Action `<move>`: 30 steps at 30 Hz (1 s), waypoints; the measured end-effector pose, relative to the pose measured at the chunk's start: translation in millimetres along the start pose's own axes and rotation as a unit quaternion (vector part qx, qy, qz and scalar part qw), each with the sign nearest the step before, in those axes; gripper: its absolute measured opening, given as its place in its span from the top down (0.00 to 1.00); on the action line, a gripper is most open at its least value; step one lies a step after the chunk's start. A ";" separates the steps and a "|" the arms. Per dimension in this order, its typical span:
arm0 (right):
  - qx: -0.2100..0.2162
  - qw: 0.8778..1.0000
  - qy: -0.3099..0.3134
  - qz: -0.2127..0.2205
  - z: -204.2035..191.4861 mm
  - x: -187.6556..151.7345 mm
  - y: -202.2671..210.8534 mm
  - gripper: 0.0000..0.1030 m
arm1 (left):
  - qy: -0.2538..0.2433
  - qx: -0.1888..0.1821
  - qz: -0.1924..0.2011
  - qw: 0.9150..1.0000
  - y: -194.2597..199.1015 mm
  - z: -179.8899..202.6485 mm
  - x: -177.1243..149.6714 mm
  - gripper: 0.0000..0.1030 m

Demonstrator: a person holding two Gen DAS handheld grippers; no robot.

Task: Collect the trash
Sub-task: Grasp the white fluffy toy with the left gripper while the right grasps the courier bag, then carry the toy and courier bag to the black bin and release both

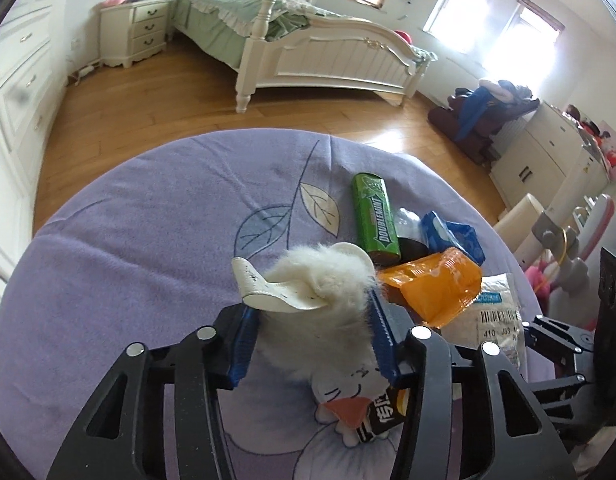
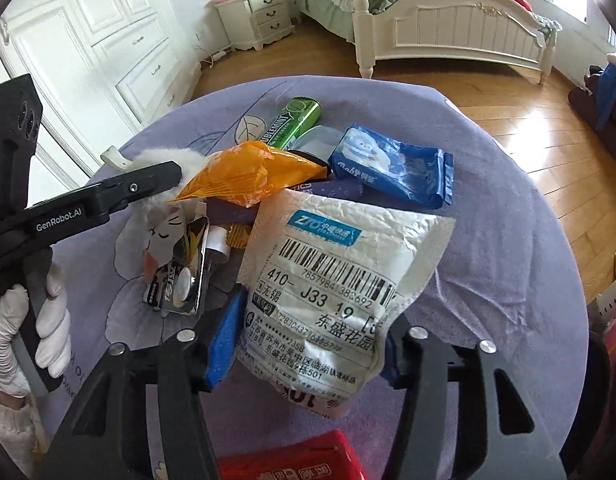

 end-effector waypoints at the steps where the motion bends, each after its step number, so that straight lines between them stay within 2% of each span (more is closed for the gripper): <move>1: -0.002 1.000 -0.001 0.009 -0.8 -3.2 5.5 0.52 | 0.000 -0.002 0.000 1.000 1.4 1.2 -1.8 0.53; 3: 0.001 0.999 -0.008 0.034 -0.8 -14.4 19.1 0.55 | -0.005 0.000 0.004 1.000 3.4 3.6 -5.3 0.51; 4: 0.000 0.999 -0.016 0.048 0.2 -19.7 27.8 0.55 | -0.006 0.002 0.003 1.000 2.4 3.9 -6.0 0.46; 6: 0.003 0.996 -0.030 0.078 2.3 -31.2 46.0 0.56 | -0.003 0.015 0.008 1.000 -0.9 3.6 -5.2 0.24; 8: 0.004 0.994 -0.041 0.098 2.5 -41.1 59.5 0.56 | 0.003 0.015 0.012 1.000 -5.0 3.2 -5.4 0.22; 9: 0.007 0.993 -0.044 0.106 2.2 -48.1 66.2 0.56 | 0.004 0.007 0.008 1.000 -7.5 1.1 -5.5 0.27; 10: 0.008 0.992 -0.048 0.114 2.9 -50.7 70.8 0.56 | 0.006 0.002 0.003 1.000 -10.9 -0.2 -5.7 0.37; 11: 0.006 0.991 -0.050 0.121 4.7 -50.3 76.7 0.55 | 0.009 0.000 -0.008 1.000 -15.9 -1.1 -7.2 0.55; 15: -0.003 0.987 -0.051 0.151 6.4 -65.2 98.6 0.55 | 0.022 -0.008 0.016 1.000 -3.1 -3.1 -12.7 0.59; 19: -0.021 0.983 -0.054 0.176 17.2 -75.2 114.4 0.55 | 0.020 -0.045 0.048 0.998 35.7 17.4 -18.4 0.59; 25: -0.070 0.976 -0.068 0.194 33.6 -100.6 134.1 0.55 | -0.050 -0.109 0.058 0.991 75.7 104.5 -39.0 0.59; 30: -0.116 0.970 -0.099 0.191 63.8 -127.8 146.8 0.55 | -0.108 -0.160 0.015 0.981 55.8 184.2 -71.5 0.59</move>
Point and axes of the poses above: each gripper's, at about its wrist camera, not at the fingertips, and y roughly against the way its jaws point, z to its right, x to its top, the point moved 1 cm from there along -y, roughly the way its jaws point, and after that the axes turned 14 degrees about y, right-handed, at the moved point
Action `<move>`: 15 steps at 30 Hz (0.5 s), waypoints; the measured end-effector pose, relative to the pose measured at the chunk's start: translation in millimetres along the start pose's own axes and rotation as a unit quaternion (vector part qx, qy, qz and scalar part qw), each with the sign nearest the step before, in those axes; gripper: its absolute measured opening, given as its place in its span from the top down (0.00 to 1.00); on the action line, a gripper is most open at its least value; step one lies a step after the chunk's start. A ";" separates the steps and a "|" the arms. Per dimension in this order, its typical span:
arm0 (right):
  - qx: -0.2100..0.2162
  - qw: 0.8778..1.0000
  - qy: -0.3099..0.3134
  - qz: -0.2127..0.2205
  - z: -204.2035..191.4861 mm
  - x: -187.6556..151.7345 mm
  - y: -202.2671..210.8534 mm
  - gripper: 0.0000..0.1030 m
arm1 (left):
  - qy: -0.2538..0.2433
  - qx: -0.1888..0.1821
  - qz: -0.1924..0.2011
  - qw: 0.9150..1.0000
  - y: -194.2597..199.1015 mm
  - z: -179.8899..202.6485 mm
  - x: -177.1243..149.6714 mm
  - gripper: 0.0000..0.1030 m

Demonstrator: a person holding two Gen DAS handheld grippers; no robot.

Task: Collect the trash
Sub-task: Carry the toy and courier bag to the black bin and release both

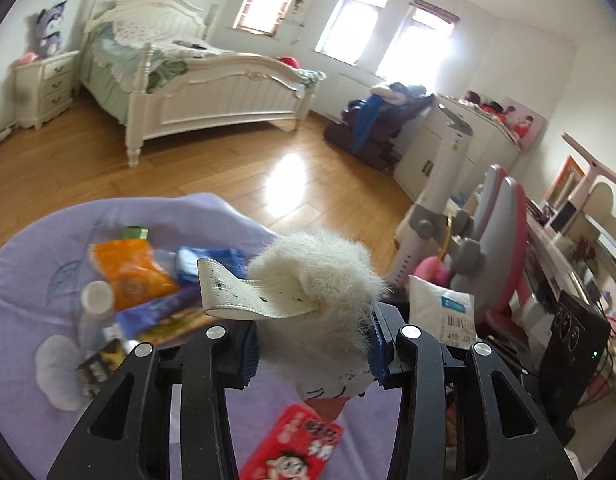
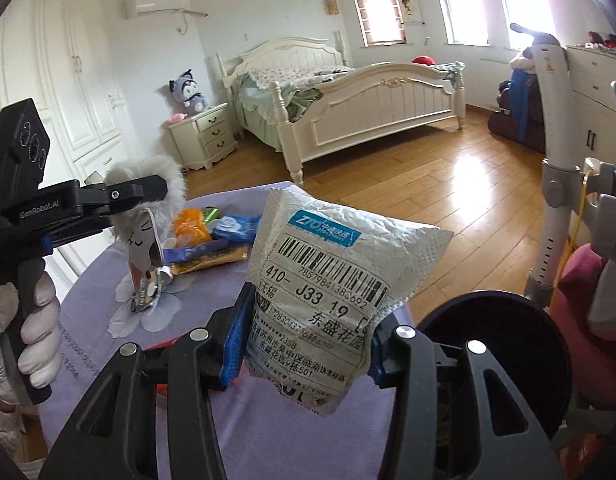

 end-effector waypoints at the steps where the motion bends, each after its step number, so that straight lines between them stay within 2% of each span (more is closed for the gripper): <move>1: -0.012 1.000 -0.006 -0.002 10.3 -3.7 1.8 0.55 | -0.007 -0.006 -0.012 1.000 -12.8 11.4 -5.4 0.59; 8: -0.087 0.994 -0.041 -0.043 82.6 -41.0 8.6 0.55 | -0.037 -0.043 -0.092 0.994 -104.5 74.7 -45.1 0.59; 15: -0.121 0.987 -0.073 -0.076 134.8 -75.2 5.7 0.55 | -0.064 -0.052 -0.137 0.987 -164.3 119.5 -77.2 0.58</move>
Point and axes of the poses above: each gripper's, at about its wrist camera, not at the fingertips, and y roughly against the way its jaws point, z to its right, x to its top, the point moved 1 cm from there along -y, roughly the way its jaws point, and after that the axes turned 14 degrees about y, right-handed, at the moved point
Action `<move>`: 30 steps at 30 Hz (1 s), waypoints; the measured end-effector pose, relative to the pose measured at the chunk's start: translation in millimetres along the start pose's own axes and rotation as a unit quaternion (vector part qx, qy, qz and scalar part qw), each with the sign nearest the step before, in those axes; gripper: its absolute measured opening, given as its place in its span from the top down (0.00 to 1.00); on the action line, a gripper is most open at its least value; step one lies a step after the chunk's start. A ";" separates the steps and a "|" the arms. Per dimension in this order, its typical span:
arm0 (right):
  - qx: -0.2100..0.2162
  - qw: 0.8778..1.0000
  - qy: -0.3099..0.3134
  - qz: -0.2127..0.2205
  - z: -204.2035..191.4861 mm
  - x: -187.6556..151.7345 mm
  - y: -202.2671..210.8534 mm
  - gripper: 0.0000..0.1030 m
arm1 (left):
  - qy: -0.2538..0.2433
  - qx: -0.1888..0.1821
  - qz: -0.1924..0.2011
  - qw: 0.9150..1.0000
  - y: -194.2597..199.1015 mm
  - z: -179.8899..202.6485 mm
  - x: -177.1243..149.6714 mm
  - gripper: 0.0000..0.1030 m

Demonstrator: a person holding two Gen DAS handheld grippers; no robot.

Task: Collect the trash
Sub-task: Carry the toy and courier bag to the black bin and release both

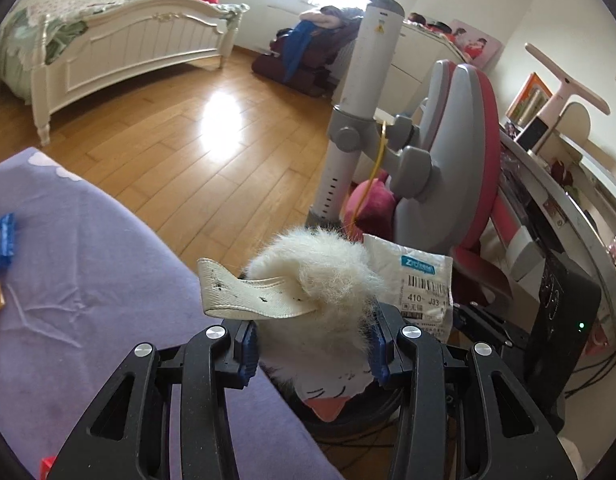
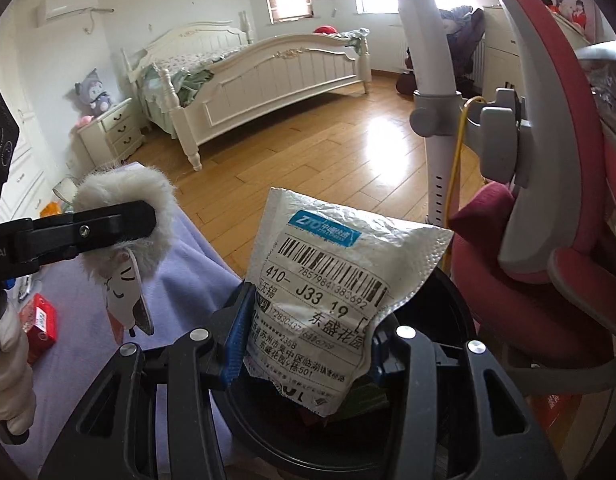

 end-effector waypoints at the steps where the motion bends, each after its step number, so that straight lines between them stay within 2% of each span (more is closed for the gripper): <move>1: -0.002 1.000 -0.003 -0.003 4.3 -4.5 -0.7 0.55 | -0.003 0.000 -0.005 1.000 -7.9 4.7 -1.0 0.58; 11: -0.003 1.000 -0.022 -0.019 28.9 -24.8 -7.7 0.51 | -0.020 0.011 -0.036 0.999 -36.5 15.7 -6.7 0.55; 13: -0.008 0.999 -0.029 -0.021 30.8 -26.1 -7.3 0.46 | -0.029 0.022 -0.037 0.999 -37.8 17.5 -7.7 0.50; 15: -0.013 0.999 -0.034 -0.023 33.1 -27.8 -6.3 0.34 | -0.037 0.032 -0.027 0.998 -33.6 16.9 -8.1 0.33; 16: -0.016 0.999 -0.035 -0.023 31.5 -28.5 -3.9 0.30 | -0.040 0.034 -0.021 0.998 -31.1 16.7 -8.4 0.28; 17: -0.017 0.999 -0.034 -0.022 32.5 -28.8 -3.8 0.25 | -0.040 0.038 -0.016 0.998 -28.5 16.9 -8.1 0.20; 18: -0.017 0.999 -0.034 -0.021 32.9 -29.1 -2.9 0.24 | -0.039 0.040 -0.011 0.998 -24.9 16.5 -7.4 0.17; 24: -0.008 0.999 -0.029 -0.019 25.8 -27.5 0.6 0.24 | -0.036 0.050 0.011 0.998 12.3 8.1 -5.0 0.16; 27: 0.010 1.000 -0.025 -0.012 18.2 -20.8 1.2 0.24 | -0.028 0.057 0.027 0.998 44.3 -2.9 -8.3 0.16; 30: 0.035 0.999 -0.011 -0.001 -0.8 -10.0 2.8 0.24 | -0.024 0.071 0.054 0.996 82.7 -20.3 -15.8 0.09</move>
Point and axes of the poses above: each gripper's, at about its wrist camera, not at the fingertips, and y roughly against the way its jaws point, z to its right, x to its top, the point moved 1 cm from there along -y, roughly the way its jaws point, and after that the axes turned 14 degrees about y, right-handed, at the moved point
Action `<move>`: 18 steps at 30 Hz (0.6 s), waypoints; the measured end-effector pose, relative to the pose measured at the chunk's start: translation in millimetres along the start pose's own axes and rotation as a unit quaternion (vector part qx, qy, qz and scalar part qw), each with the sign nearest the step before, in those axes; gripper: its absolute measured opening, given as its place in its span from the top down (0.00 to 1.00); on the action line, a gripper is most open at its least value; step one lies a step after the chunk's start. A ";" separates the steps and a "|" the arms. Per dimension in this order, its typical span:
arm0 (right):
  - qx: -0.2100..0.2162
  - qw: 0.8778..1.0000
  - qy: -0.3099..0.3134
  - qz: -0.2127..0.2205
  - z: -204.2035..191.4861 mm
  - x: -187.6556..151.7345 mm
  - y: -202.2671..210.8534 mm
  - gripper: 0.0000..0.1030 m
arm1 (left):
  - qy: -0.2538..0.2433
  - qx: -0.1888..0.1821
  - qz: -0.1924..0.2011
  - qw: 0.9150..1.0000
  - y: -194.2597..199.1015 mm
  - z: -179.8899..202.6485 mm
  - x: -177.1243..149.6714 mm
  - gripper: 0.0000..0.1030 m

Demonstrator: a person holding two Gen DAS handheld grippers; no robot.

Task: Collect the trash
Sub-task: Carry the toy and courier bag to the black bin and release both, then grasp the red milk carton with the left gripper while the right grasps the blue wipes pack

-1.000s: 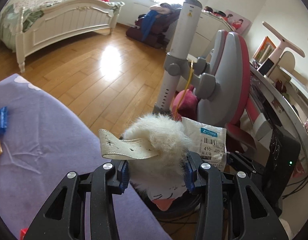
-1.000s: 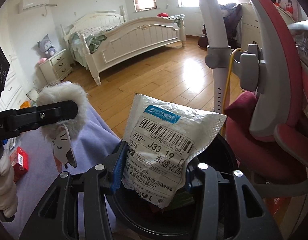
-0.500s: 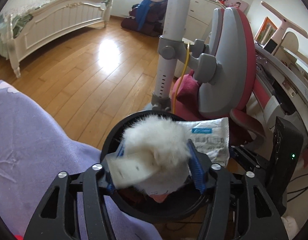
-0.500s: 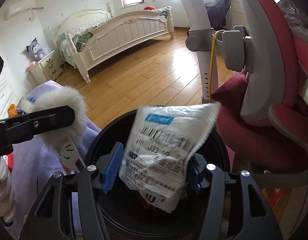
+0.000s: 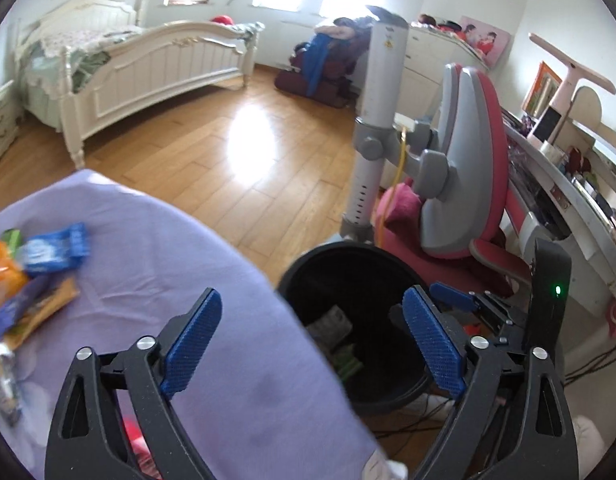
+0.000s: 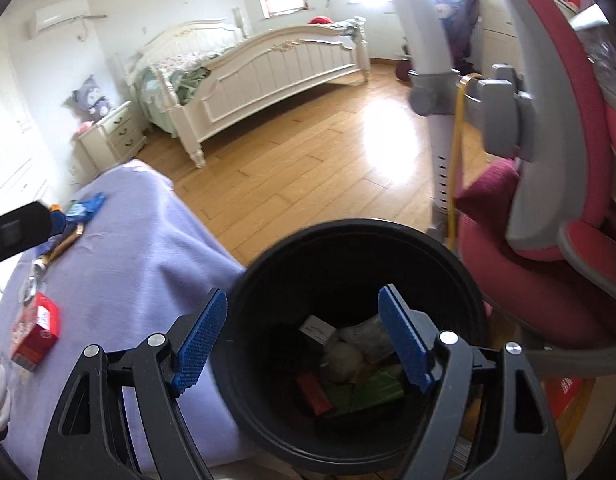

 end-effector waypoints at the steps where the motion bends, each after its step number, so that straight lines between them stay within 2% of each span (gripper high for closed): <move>1: 0.009 1.000 0.011 0.004 -9.7 5.0 0.1 0.24 | 0.000 0.011 0.012 1.000 14.3 -10.2 -2.8 0.08; 5: 0.052 0.997 0.062 0.015 -54.5 27.0 -2.1 0.24 | -0.025 0.064 0.029 0.997 51.3 -45.8 -18.5 0.05; 10: 0.129 0.983 0.129 0.033 -112.4 63.4 -10.8 0.24 | -0.058 0.112 0.002 0.992 68.7 -90.4 -42.9 0.05; 14: 0.175 0.966 0.189 0.035 -160.9 96.4 -27.9 0.24 | -0.063 0.127 -0.023 0.990 64.5 -112.9 -54.4 0.05; 18: 0.193 0.955 0.223 0.009 -203.8 128.6 -59.5 0.24 | -0.068 0.120 -0.027 0.990 57.0 -121.0 -57.6 0.05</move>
Point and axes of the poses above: each gripper's, at about its wrist camera, not at the fingertips, and y roughly against the way its jaws point, z to its right, x to its top, the point moved 1 cm from there along -y, roughly the way its jaws point, and after that the axes turned 14 degrees about y, right-handed, at the moved point
